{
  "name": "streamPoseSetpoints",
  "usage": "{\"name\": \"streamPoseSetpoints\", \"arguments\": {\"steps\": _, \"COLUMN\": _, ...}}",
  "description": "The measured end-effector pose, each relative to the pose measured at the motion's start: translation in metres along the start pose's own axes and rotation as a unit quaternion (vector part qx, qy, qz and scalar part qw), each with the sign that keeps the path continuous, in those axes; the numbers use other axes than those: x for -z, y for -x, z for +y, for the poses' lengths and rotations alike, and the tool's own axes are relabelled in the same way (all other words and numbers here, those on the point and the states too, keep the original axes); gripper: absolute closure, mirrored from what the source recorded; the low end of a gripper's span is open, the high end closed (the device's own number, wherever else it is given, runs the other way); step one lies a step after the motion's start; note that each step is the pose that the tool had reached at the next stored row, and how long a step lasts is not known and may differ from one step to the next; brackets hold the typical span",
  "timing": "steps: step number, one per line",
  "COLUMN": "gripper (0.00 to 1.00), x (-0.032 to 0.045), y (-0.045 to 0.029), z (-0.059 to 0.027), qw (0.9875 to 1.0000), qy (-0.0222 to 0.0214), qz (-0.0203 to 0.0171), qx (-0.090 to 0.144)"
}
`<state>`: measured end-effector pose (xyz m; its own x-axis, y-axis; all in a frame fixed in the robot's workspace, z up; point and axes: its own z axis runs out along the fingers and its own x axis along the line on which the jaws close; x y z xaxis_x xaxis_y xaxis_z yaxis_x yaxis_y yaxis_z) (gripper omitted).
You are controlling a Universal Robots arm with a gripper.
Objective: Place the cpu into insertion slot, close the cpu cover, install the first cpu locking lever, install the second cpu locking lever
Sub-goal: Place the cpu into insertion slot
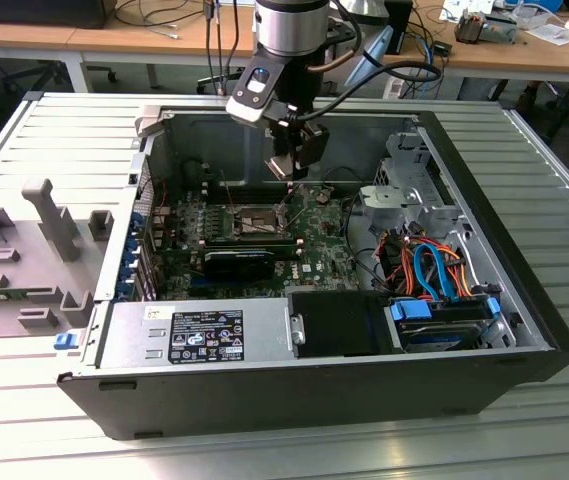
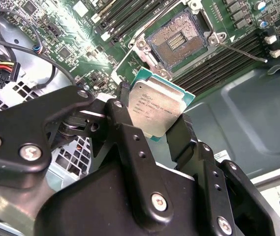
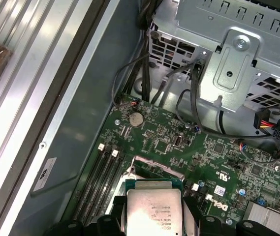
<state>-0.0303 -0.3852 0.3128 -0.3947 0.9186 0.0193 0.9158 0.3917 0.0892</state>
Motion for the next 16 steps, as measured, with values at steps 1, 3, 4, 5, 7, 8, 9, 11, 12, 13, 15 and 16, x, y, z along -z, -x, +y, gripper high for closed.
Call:
{"name": "streamPoseSetpoints", "arguments": {"steps": 1, "gripper": 0.45, "x": 0.0000, "y": 0.0000, "z": 0.0000, "qw": 1.0000, "qy": 0.0000, "qz": -0.0001, "qx": -0.001}}
{"name": "streamPoseSetpoints", "arguments": {"steps": 3, "gripper": 0.45, "x": 0.0000, "y": 0.0000, "z": 0.0000, "qw": 1.0000, "qy": 0.0001, "qz": -0.0003, "qx": -0.003}}
{"name": "streamPoseSetpoints", "arguments": {"steps": 4, "gripper": 0.45, "x": 0.0000, "y": 0.0000, "z": 0.0000, "qw": 1.0000, "qy": 0.0001, "qz": -0.0004, "qx": -0.004}}
{"name": "streamPoseSetpoints", "arguments": {"steps": 5, "gripper": 0.45, "x": 0.0000, "y": 0.0000, "z": 0.0000, "qw": 1.0000, "qy": 0.0001, "qz": -0.0004, "qx": -0.005}}
{"name": "streamPoseSetpoints", "arguments": {"steps": 7, "gripper": 0.45, "x": 0.0000, "y": 0.0000, "z": 0.0000, "qw": 1.0000, "qy": 0.0001, "qz": -0.0007, "qx": -0.008}}
{"name": "streamPoseSetpoints", "arguments": {"steps": 8, "gripper": 0.45, "x": 0.0000, "y": 0.0000, "z": 0.0000, "qw": 1.0000, "qy": 0.0002, "qz": -0.0009, "qx": -0.010}}
{"name": "streamPoseSetpoints", "arguments": {"steps": 9, "gripper": 0.45, "x": 0.0000, "y": 0.0000, "z": 0.0000, "qw": 0.9999, "qy": 0.0002, "qz": -0.0010, "qx": -0.011}}
{"name": "streamPoseSetpoints", "arguments": {"steps": 11, "gripper": 0.45, "x": 0.0000, "y": 0.0000, "z": 0.0000, "qw": 0.9999, "qy": 0.0003, "qz": -0.0012, "qx": -0.014}}
{"name": "streamPoseSetpoints", "arguments": {"steps": 12, "gripper": 0.45, "x": 0.0000, "y": 0.0000, "z": 0.0000, "qw": 0.9999, "qy": 0.0003, "qz": -0.0013, "qx": -0.015}}
{"name": "streamPoseSetpoints", "arguments": {"steps": 13, "gripper": 0.45, "x": 0.0000, "y": 0.0000, "z": 0.0000, "qw": 0.9999, "qy": 0.0003, "qz": -0.0014, "qx": -0.016}}
{"name": "streamPoseSetpoints", "arguments": {"steps": 15, "gripper": 0.45, "x": 0.0000, "y": 0.0000, "z": 0.0000, "qw": 0.9998, "qy": 0.0003, "qz": -0.0016, "qx": -0.018}}
{"name": "streamPoseSetpoints", "arguments": {"steps": 16, "gripper": 0.45, "x": -0.0001, "y": 0.0000, "z": 0.0000, "qw": 0.9998, "qy": 0.0004, "qz": -0.0017, "qx": -0.019}}
